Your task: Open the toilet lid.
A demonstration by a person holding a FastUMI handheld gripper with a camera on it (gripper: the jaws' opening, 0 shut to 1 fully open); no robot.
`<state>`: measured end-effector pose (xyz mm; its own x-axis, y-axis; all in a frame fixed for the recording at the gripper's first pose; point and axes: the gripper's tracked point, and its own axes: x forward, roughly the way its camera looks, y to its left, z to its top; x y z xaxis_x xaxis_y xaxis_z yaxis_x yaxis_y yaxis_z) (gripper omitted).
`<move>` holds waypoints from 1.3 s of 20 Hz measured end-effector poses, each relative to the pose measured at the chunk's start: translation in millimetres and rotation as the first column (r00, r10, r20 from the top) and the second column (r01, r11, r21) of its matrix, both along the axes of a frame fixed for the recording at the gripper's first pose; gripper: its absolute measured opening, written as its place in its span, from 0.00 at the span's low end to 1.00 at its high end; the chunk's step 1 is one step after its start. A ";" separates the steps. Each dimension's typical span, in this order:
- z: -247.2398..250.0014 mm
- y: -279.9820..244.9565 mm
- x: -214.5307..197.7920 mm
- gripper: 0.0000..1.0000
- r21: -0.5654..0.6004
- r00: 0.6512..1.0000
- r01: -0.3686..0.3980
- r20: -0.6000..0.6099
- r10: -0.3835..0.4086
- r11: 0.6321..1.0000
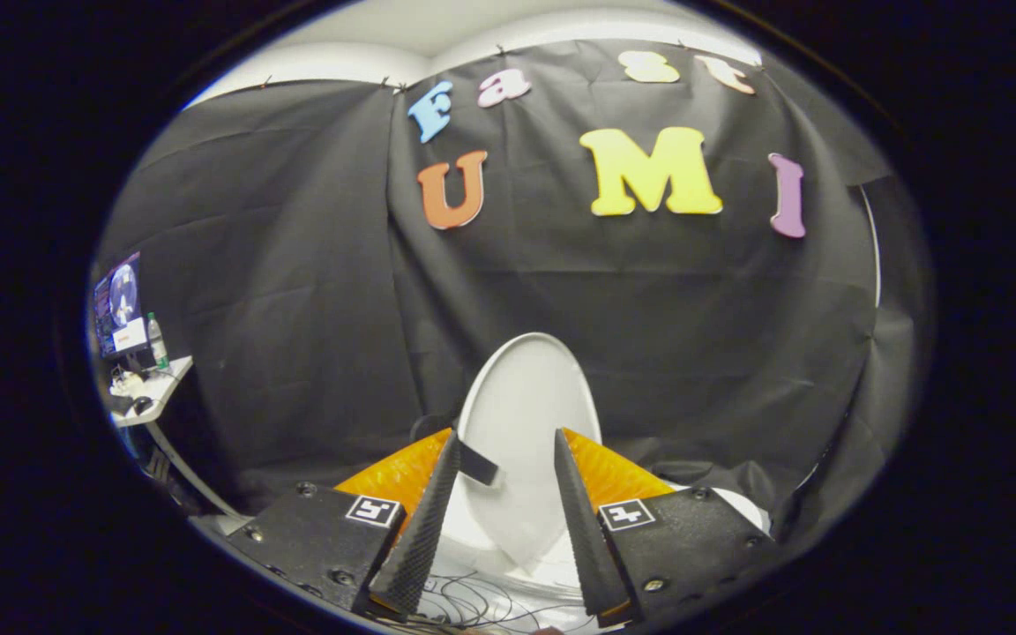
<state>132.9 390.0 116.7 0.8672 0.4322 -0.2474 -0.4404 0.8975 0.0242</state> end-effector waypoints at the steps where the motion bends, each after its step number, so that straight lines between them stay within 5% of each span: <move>1: 0.0 -16.3 -4.8 0.72 0.015 1.000 0.009 0.005 -0.009 1.000; 8: -0.9 -141.1 -39.9 1.00 0.067 0.989 0.115 0.089 -0.121 0.991; 26: -81.9 -346.9 -121.6 1.00 0.089 0.915 0.352 0.175 -0.363 0.932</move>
